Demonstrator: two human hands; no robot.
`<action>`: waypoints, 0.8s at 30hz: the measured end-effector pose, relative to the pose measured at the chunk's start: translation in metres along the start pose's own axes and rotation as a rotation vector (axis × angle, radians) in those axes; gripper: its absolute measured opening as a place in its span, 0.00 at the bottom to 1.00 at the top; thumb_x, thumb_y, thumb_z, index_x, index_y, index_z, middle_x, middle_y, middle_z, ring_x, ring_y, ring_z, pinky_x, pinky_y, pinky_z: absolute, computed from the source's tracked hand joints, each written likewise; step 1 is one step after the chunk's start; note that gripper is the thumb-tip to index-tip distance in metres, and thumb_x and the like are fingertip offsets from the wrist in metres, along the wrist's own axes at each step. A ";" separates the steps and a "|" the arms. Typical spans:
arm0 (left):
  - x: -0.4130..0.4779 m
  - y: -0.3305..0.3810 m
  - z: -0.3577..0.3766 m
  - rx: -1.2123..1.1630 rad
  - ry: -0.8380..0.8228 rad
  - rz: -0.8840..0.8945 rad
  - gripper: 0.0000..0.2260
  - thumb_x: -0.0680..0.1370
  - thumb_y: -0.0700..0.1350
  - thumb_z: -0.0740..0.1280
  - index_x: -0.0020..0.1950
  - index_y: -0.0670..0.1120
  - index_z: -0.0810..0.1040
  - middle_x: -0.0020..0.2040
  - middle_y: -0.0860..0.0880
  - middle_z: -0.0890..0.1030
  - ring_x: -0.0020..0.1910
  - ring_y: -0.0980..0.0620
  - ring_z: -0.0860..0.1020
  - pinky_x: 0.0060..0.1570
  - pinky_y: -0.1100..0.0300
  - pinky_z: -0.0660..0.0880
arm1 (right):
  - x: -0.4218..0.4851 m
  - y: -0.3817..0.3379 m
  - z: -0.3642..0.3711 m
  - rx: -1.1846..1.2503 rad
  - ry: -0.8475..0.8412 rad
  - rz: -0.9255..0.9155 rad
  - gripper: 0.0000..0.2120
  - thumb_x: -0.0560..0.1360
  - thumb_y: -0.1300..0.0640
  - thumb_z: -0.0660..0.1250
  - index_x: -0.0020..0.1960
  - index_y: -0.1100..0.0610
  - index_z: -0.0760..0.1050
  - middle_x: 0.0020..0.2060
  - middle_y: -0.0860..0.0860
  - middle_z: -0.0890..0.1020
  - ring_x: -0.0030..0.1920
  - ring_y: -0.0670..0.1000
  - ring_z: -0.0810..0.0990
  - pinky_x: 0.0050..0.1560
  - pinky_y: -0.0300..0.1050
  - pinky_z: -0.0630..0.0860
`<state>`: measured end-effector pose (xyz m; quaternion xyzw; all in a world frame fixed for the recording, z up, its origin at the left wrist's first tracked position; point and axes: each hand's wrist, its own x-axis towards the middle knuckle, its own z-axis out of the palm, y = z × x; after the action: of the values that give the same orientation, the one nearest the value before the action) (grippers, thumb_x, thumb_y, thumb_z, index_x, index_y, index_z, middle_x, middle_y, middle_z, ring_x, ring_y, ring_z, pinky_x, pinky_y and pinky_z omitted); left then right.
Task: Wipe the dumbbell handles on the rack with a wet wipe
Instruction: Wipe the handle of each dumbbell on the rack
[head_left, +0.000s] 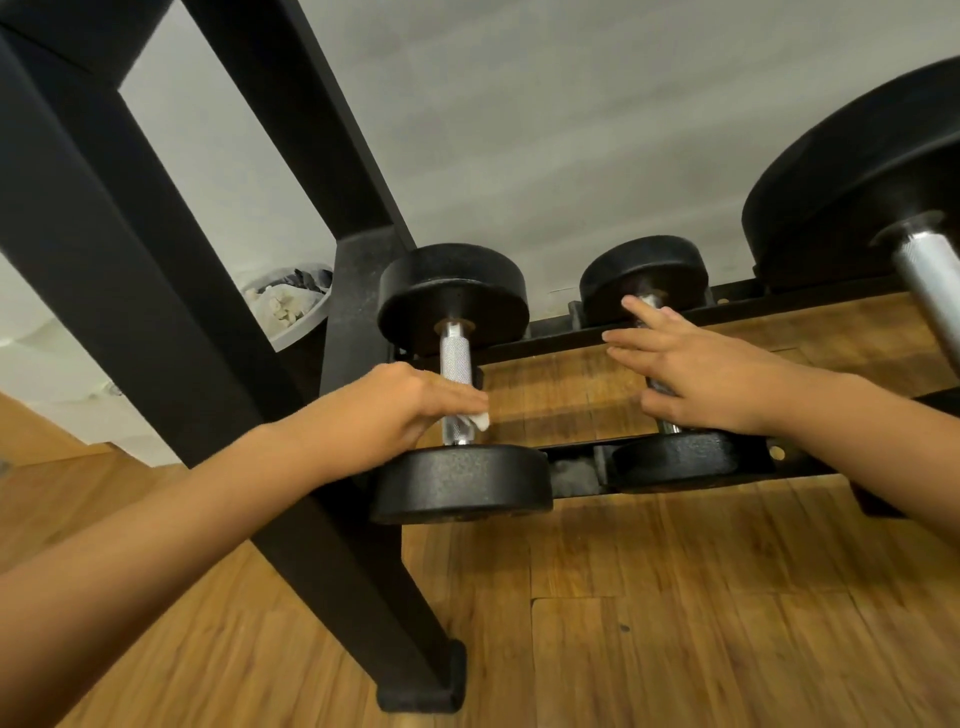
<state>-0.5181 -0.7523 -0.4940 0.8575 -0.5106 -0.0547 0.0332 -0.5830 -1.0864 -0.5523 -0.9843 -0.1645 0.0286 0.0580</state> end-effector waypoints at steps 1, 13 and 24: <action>-0.011 0.005 -0.001 -0.059 0.110 -0.049 0.20 0.81 0.40 0.65 0.72 0.53 0.76 0.71 0.57 0.76 0.72 0.63 0.71 0.74 0.62 0.67 | 0.000 0.000 0.000 0.005 -0.001 0.002 0.28 0.83 0.49 0.56 0.81 0.52 0.54 0.81 0.45 0.52 0.78 0.46 0.32 0.75 0.45 0.35; -0.108 0.062 0.071 -0.404 0.554 -0.304 0.22 0.84 0.45 0.66 0.78 0.49 0.69 0.78 0.58 0.69 0.76 0.57 0.68 0.71 0.65 0.69 | 0.002 0.002 0.002 0.039 0.006 0.002 0.29 0.82 0.49 0.59 0.80 0.53 0.56 0.81 0.45 0.54 0.78 0.45 0.31 0.76 0.45 0.36; -0.036 0.095 0.063 0.420 0.204 0.132 0.25 0.87 0.54 0.52 0.77 0.41 0.71 0.77 0.43 0.71 0.79 0.46 0.65 0.79 0.50 0.61 | 0.003 0.003 0.007 0.050 0.025 -0.002 0.28 0.82 0.50 0.60 0.80 0.53 0.58 0.80 0.46 0.55 0.78 0.45 0.32 0.76 0.46 0.35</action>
<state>-0.6260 -0.7657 -0.5431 0.8114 -0.5597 0.1417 -0.0909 -0.5801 -1.0877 -0.5593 -0.9827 -0.1638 0.0204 0.0844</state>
